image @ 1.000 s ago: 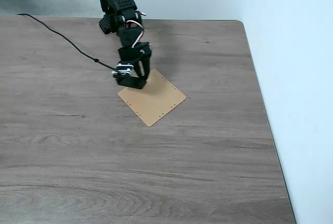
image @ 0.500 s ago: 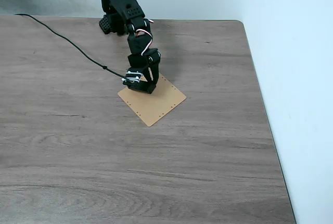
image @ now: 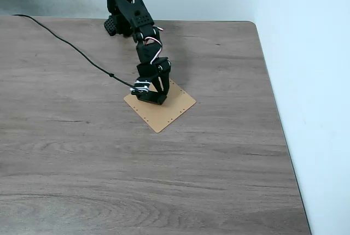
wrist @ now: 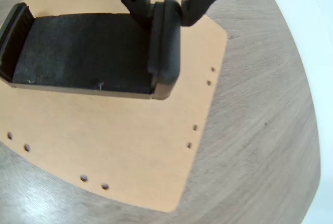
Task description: Grasp a black block and then place it on the board.
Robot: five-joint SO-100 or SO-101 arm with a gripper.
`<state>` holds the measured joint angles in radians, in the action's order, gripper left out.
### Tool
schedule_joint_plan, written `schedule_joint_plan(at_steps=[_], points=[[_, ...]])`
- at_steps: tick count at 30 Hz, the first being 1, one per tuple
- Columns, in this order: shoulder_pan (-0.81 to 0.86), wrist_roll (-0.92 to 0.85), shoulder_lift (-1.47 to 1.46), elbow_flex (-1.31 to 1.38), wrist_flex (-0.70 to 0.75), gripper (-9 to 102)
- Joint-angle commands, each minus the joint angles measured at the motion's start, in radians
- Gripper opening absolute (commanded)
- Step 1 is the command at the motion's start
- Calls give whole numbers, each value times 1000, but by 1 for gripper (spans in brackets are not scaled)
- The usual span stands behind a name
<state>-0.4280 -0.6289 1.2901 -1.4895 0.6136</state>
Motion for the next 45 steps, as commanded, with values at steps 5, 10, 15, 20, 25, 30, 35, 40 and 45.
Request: schedule_joint_plan(at_steps=[5, 10, 15, 20, 25, 30, 35, 40, 45], points=[[-57, 12, -6, 37, -37, 0], [-71, 31, -6, 14, -44, 8], [-75, 29, -6, 8, -21, 20], [-63, 8, 0, 15, 20, 24], [-28, -6, 78, 15, 14, 21], [48, 23, 278, -23, -25, 0], [132, 95, 463, -103, -51, 0], [222, 256, 657, -261, -29, 0], [342, 379, 882, -454, 84, 0]])
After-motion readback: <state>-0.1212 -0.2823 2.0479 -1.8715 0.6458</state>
